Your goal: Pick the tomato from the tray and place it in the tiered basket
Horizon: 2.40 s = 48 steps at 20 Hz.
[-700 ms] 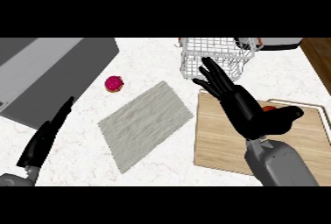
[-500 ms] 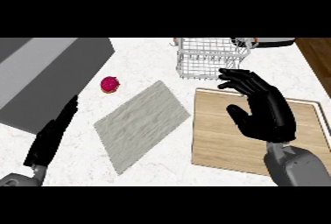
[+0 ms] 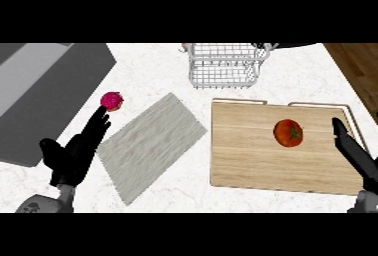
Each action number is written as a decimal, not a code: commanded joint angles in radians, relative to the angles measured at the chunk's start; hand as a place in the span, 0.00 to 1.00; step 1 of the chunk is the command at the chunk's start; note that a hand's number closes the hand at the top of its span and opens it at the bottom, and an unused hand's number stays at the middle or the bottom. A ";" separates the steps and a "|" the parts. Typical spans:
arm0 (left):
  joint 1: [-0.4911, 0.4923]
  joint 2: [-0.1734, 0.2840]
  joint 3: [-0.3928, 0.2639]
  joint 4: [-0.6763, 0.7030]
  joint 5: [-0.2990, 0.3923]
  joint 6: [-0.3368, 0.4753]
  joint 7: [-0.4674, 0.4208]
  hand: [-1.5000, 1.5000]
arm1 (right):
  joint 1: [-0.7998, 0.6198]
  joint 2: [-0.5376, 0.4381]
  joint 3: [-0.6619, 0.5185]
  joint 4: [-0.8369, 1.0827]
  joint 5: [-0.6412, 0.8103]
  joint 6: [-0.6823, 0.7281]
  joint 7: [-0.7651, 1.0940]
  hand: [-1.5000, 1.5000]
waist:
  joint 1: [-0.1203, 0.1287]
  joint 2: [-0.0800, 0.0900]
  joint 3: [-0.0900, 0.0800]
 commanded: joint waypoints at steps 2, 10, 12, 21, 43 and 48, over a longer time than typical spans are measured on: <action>-0.090 -0.065 -0.025 -0.012 0.009 0.011 0.079 0.50 | 0.238 0.091 0.094 -0.144 0.186 -0.136 -0.081 0.00 | 0.071 0.006 -0.004; -0.099 -0.038 -0.021 -0.022 0.009 -0.021 0.100 0.50 | 0.528 -0.011 0.175 -0.272 0.558 -0.206 0.363 0.00 | 0.095 0.018 -0.012; -0.102 -0.024 -0.017 -0.022 0.008 -0.038 0.089 0.50 | 0.592 -0.021 0.165 -0.252 0.644 -0.190 0.437 0.00 | 0.105 0.028 -0.016; -0.142 -0.067 -0.049 -0.023 -0.004 -0.033 0.118 0.50 | 0.539 0.034 0.232 -0.497 0.966 0.065 0.965 0.00 | 0.160 0.032 -0.013; -0.146 -0.111 -0.011 0.011 -0.029 -0.032 0.130 0.50 | -0.154 0.162 0.309 -0.202 1.376 0.578 1.663 0.00 | 0.120 0.010 -0.003; -0.158 -0.081 0.029 -0.005 -0.001 -0.072 0.160 0.50 | -0.163 0.162 0.355 -0.224 1.418 0.619 1.735 0.00 | 0.115 0.007 -0.003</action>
